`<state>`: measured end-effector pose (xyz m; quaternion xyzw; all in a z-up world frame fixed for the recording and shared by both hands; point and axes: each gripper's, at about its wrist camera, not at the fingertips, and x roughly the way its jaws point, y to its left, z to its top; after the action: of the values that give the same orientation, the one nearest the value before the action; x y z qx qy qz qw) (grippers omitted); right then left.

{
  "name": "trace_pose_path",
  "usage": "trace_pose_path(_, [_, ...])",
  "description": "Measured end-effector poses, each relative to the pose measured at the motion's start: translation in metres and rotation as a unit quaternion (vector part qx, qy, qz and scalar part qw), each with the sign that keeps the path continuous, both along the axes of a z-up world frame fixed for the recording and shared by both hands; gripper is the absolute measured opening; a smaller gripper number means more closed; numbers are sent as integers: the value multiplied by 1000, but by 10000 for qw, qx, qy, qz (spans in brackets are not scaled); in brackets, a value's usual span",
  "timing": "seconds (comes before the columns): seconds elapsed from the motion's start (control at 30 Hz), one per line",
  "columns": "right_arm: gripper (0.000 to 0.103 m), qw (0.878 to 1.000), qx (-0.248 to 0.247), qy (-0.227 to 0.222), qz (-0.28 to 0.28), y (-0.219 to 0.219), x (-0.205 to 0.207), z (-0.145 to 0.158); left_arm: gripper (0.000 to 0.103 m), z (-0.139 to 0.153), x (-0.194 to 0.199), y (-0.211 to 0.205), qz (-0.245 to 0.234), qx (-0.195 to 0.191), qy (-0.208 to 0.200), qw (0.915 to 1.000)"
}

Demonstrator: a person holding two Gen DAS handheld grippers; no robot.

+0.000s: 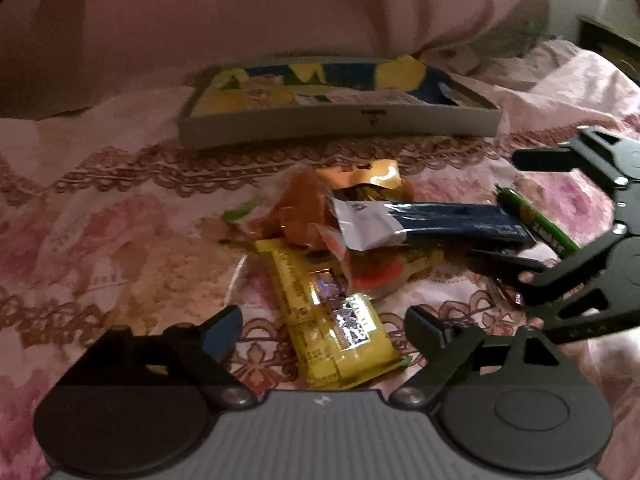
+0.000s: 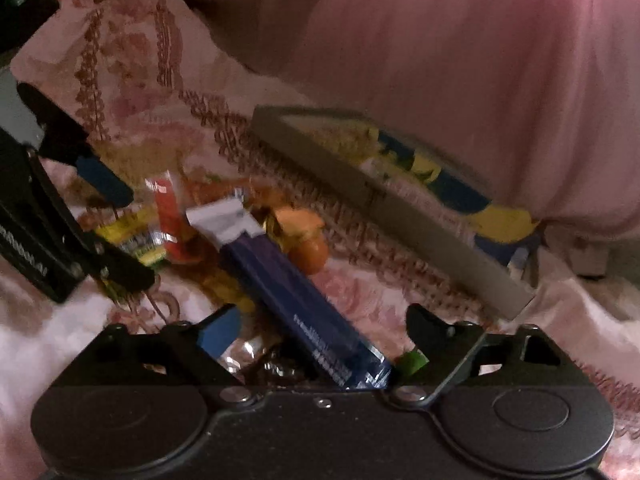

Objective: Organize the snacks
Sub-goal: 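Grasp the blue-and-white stick with the right gripper while the left gripper grasps the yellow candy bar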

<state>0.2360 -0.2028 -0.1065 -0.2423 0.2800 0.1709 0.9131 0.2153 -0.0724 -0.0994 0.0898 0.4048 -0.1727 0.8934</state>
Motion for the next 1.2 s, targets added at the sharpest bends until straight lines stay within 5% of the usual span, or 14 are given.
trace_pose_path(0.13, [85,9999,89,136,13,0,6,-7,79,-7,9,-1,-171,113,171,9996])
trace_pose_path(0.4, [83,9978,501,419,78,-2,26,-10,69,-10,16,6,49,-250,337,9991])
trace_pose_path(0.6, [59,9955,697,593,247,-4,27,-6,60,-7,17,3,14,-215,403,9990])
trace_pose_path(0.87, [43,9934,861,708,285,-5,24,1,58,2,15,5,220,-238,774,9965])
trace_pose_path(1.2, [22,9987,298,318,280,6,3,6,57,15,-11,-3,521,-60,1012,9935])
